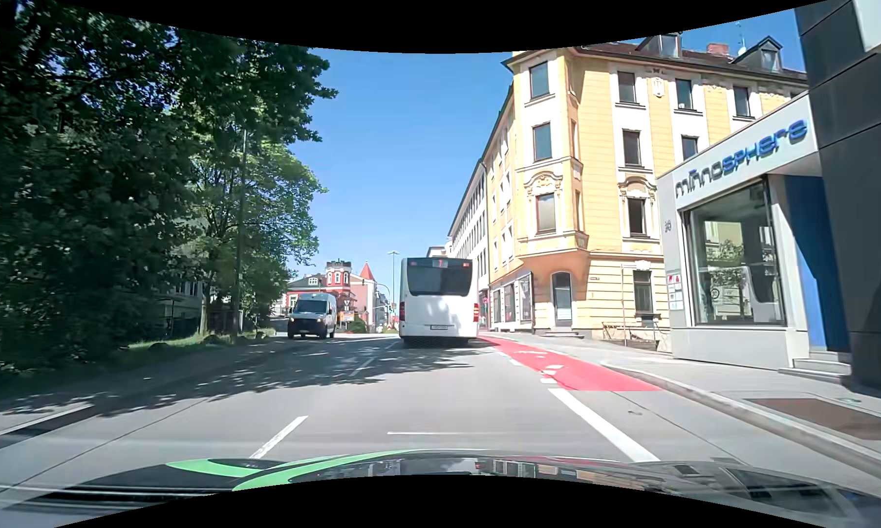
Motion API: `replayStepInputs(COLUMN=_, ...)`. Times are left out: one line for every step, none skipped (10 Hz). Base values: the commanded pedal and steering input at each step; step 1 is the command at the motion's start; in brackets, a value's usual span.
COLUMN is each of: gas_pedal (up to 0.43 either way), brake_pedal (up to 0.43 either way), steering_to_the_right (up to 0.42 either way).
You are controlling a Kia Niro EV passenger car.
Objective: Follow the waypoints while adhering to traffic rules and regulations
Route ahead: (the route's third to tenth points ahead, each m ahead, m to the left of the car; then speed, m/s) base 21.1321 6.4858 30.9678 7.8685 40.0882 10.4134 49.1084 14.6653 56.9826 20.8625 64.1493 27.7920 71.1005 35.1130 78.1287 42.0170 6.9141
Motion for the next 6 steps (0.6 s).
replayStepInputs(gas_pedal=0.169, brake_pedal=0.0, steering_to_the_right=-0.003)
replayStepInputs(gas_pedal=0.177, brake_pedal=0.0, steering_to_the_right=-0.008)
replayStepInputs(gas_pedal=0.197, brake_pedal=0.0, steering_to_the_right=-0.009)
replayStepInputs(gas_pedal=0.197, brake_pedal=0.0, steering_to_the_right=-0.009)
replayStepInputs(gas_pedal=0.197, brake_pedal=0.0, steering_to_the_right=-0.005)
replayStepInputs(gas_pedal=0.197, brake_pedal=0.0, steering_to_the_right=-0.002)
